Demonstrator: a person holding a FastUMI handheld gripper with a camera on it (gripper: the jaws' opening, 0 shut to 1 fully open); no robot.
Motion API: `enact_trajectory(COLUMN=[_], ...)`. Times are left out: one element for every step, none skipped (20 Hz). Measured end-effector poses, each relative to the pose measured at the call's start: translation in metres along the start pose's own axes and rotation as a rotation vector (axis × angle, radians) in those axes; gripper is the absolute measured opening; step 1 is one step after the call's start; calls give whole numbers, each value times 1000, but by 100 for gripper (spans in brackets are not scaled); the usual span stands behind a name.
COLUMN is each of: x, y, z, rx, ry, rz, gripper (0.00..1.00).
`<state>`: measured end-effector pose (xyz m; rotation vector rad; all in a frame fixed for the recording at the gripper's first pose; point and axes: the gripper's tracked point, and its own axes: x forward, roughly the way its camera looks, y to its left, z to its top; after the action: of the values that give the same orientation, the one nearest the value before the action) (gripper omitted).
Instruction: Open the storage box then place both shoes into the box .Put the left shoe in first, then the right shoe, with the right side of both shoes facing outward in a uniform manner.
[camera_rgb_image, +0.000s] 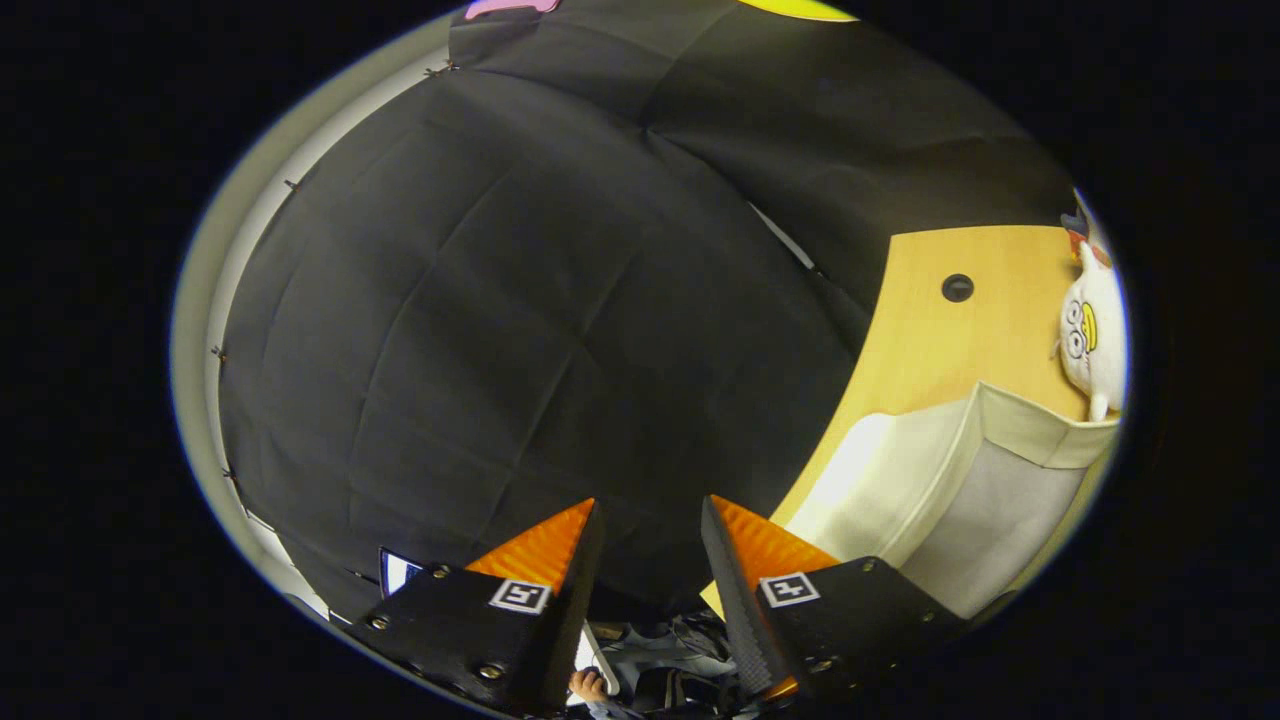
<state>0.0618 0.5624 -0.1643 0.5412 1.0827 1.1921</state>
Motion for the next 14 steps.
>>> enact_trajectory(x=[-9,-20,-29,-39,-51,-62,-75,-87,-98,-111,-123,-144,-153,-166], y=[-6,-13,-18,-24,-29,-35,-43,-49,-54,-60,-70,-75,-81,-90], z=[-3,-4,-4,-5,-7,-8,-11,-13,-14,-16,-21,-20,-23,-24], rx=[5,12,21,26,28,26,18,11,0,-8,-15,-24,-35,-44], ry=[1,-7,-17,-26,-41,-52,-59,-69,-79,-90,-100,-111,-124,-133], rz=[-21,-36,-48,-58,-63,-78,-96,-116,-138,-147,-175,-204,-222,-251], gripper=[64,67,70,71,71,71,71,71,72,73,78,96,96,96])
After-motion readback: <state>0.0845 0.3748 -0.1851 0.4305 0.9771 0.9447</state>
